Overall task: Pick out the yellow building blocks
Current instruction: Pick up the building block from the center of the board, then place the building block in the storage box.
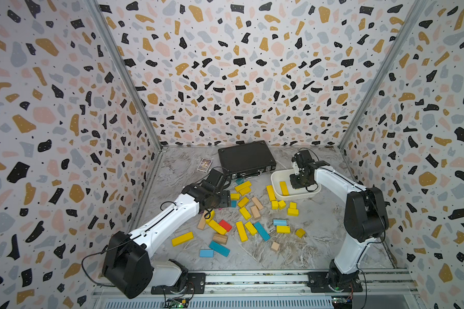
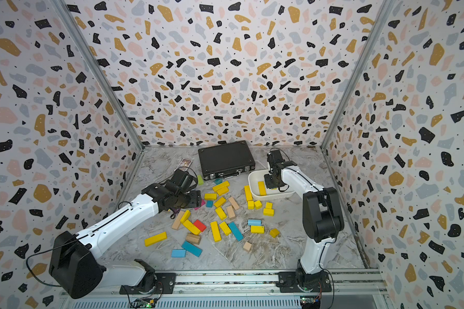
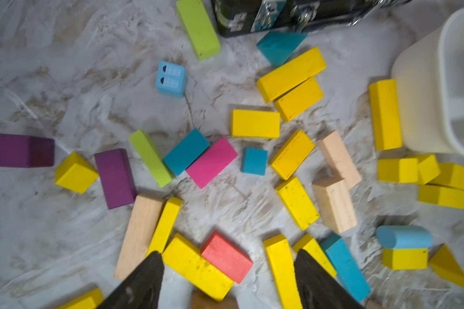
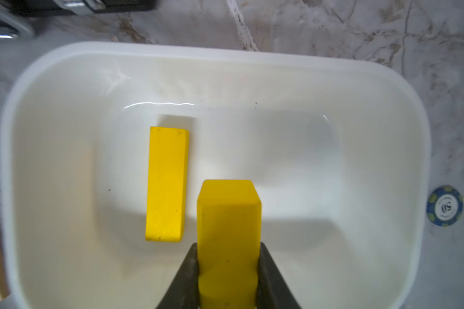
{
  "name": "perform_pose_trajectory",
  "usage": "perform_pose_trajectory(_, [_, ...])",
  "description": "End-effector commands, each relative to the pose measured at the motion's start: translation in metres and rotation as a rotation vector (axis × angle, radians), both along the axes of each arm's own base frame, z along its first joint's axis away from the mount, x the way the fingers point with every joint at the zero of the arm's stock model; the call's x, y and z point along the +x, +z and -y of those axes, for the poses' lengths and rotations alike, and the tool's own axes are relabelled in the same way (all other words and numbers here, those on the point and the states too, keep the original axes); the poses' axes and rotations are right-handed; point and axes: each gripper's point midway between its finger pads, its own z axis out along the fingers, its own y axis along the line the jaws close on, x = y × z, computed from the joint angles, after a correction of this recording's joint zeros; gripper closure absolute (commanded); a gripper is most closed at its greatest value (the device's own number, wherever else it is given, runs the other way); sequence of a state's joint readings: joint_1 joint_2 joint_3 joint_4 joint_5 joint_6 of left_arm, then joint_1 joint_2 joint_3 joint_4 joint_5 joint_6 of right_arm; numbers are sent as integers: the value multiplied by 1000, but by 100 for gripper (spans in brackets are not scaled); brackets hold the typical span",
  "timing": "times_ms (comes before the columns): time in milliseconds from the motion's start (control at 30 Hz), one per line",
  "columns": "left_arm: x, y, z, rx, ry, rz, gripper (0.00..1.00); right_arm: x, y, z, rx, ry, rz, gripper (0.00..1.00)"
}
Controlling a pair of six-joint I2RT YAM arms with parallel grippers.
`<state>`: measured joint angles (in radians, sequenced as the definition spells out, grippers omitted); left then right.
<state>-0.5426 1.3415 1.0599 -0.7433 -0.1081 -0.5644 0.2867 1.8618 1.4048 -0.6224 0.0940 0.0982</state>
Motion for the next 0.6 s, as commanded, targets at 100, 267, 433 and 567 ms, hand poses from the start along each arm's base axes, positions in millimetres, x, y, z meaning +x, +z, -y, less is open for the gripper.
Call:
perform_pose_trajectory(100, [-23,-18,-27,167,-48,-119,23,16,-14,6,-56,25,-47,85])
perform_pose_trajectory(267, [-26,-30,-34,219,-61,-181,24,22,-25,7,-58,18,-76,71])
perform_pose_trajectory(433, [-18,-38,-38,246,-74,-190,30,22,-30,9,-54,11,-89,60])
perform_pose_trajectory(567, [-7,-46,-34,253,-116,-206,35,20,-23,10,-44,1,-85,52])
